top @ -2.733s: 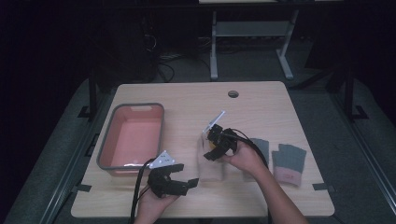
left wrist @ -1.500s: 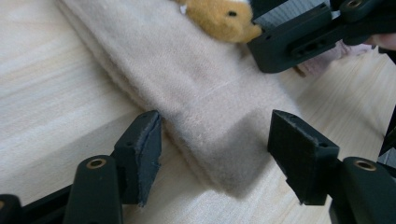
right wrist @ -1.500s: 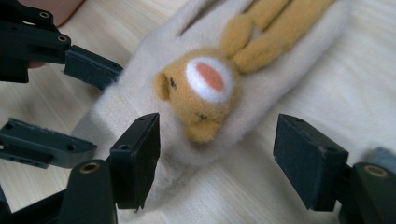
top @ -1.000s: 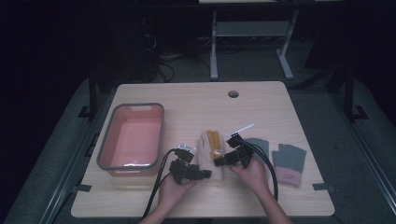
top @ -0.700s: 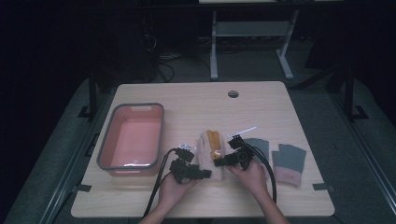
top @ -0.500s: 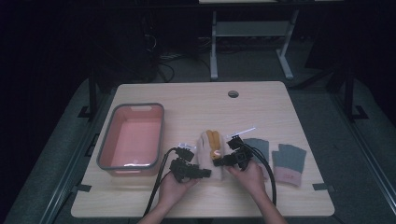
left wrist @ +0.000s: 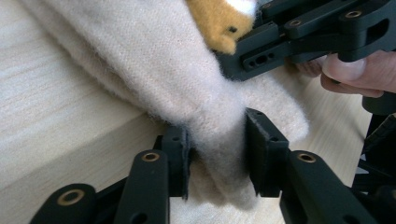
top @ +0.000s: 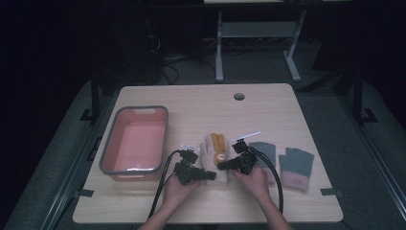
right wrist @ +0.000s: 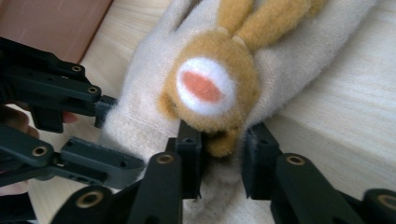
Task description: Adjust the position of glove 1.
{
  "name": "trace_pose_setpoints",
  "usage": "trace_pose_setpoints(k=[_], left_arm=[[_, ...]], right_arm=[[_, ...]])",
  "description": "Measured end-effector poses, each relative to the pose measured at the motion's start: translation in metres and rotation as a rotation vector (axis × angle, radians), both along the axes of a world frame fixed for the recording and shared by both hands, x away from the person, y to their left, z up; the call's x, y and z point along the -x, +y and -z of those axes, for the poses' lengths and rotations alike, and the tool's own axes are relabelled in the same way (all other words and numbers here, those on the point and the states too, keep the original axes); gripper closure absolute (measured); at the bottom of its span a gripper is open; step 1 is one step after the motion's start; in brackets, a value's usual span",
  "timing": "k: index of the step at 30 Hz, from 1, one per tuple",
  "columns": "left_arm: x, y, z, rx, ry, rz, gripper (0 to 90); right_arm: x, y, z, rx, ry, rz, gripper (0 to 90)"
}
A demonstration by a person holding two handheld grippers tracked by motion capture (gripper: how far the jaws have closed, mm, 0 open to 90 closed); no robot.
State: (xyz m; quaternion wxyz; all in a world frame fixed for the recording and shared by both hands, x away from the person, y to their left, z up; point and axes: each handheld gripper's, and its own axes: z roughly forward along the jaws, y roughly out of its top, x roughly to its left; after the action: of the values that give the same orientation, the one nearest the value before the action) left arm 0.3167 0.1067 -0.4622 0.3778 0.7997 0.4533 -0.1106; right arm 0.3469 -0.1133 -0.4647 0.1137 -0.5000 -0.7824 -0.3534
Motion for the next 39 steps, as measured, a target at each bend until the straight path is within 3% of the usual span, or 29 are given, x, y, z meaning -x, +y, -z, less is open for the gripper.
trace_pose_setpoints(k=[6,21,39], left_arm=[[-0.002,0.0,-0.001,0.015,0.004,0.002,67.8],[-0.005,0.004,-0.009,0.023,-0.011,0.011,68.7],[-0.009,0.011,-0.04,0.032,-0.071,0.032,68.6]], right_arm=[[-0.001,-0.002,-0.002,-0.017,-0.006,-0.006,79.5],[-0.001,-0.007,-0.015,-0.06,-0.015,-0.008,82.1],[-0.003,-0.008,-0.042,-0.111,-0.065,-0.01,82.4]])
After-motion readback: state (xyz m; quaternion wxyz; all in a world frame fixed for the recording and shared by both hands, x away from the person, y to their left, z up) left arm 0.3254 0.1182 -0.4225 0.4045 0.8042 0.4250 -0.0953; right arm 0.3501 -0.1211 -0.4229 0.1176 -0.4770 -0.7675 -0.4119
